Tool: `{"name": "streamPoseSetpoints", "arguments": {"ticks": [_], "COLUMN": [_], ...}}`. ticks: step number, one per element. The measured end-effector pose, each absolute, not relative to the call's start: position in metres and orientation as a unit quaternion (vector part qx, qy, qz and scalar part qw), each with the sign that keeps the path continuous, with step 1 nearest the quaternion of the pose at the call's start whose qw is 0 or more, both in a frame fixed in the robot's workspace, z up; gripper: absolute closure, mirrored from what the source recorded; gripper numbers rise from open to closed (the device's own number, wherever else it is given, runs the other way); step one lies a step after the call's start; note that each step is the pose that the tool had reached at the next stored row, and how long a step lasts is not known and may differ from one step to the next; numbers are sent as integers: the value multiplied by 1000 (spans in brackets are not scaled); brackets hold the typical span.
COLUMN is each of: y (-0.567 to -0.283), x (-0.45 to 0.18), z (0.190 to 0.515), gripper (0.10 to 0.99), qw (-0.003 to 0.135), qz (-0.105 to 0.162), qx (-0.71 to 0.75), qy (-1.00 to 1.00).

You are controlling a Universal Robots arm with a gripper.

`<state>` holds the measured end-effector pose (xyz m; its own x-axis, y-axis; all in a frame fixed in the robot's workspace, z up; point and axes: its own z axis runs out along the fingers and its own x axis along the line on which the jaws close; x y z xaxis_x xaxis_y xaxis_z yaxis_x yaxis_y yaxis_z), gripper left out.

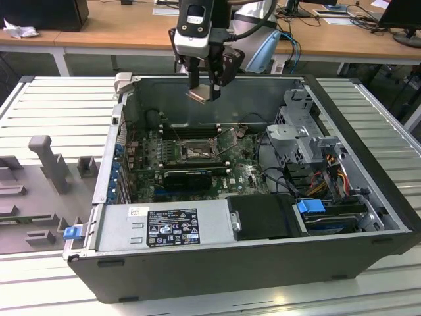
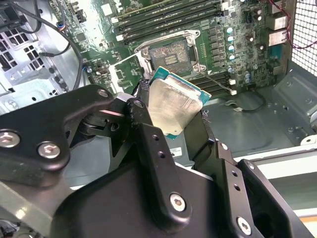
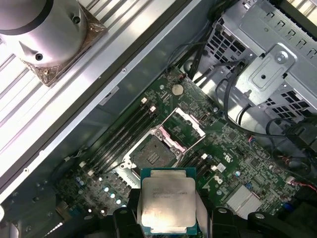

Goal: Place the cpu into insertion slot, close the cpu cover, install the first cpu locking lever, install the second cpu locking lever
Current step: 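Place the cpu into insertion slot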

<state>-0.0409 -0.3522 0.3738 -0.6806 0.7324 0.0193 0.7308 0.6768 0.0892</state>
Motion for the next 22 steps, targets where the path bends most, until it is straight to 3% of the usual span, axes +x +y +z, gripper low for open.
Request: {"name": "streamPoseSetpoints", "arguments": {"ticks": [22], "y": [-352], "x": [-41], "z": [373], "gripper": [561], "qw": [11], "qz": [44], "qx": [450], "qy": [892]}}
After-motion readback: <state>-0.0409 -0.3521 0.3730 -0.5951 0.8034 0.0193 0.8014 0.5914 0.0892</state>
